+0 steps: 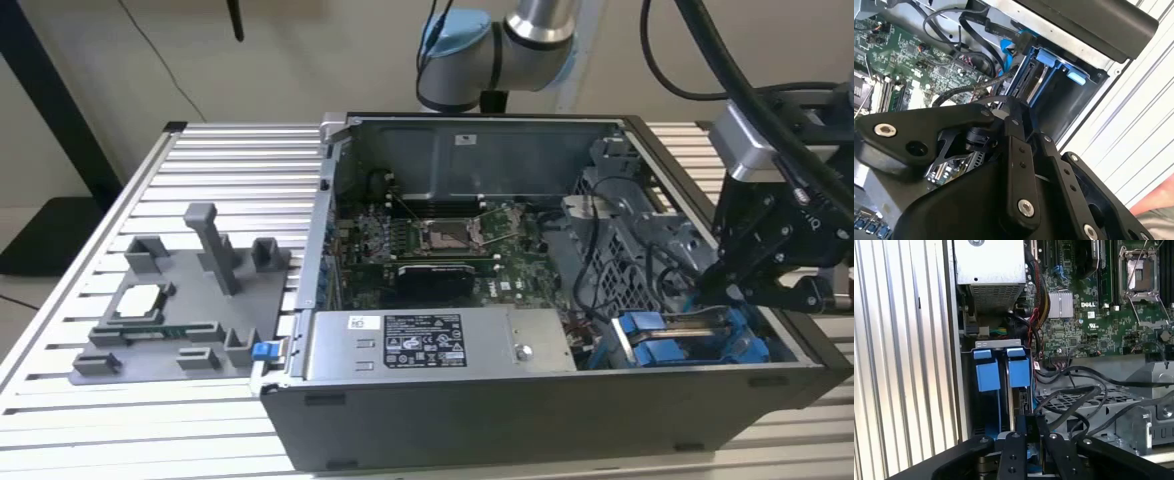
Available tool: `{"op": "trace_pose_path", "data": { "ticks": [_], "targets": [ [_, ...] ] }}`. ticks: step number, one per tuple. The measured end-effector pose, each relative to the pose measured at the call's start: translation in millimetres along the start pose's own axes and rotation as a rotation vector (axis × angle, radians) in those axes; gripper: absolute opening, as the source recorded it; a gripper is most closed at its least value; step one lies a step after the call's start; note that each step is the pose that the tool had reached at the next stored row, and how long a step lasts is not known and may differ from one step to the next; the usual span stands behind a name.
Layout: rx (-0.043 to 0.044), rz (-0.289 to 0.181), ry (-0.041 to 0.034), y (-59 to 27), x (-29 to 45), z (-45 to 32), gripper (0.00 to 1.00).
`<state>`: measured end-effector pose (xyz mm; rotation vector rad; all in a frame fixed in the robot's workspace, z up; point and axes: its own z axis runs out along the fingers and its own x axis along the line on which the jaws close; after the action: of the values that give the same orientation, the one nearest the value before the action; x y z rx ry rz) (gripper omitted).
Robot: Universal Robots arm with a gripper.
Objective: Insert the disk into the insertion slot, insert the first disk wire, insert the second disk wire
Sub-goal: 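Insert the first disk wire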
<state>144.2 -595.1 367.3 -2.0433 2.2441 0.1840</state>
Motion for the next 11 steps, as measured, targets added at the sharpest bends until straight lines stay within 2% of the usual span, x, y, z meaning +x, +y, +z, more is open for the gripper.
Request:
{"op": "trace_pose_path", "data": {
  "ticks": [5,11],
  "targets": [
    [-0.0111,0.002,-0.0033,-10.3,0.7,2.3,0.0],
    [-0.0104,0.001,-0.0042,-11.4,0.7,2.8,0.0]
  ]
}}
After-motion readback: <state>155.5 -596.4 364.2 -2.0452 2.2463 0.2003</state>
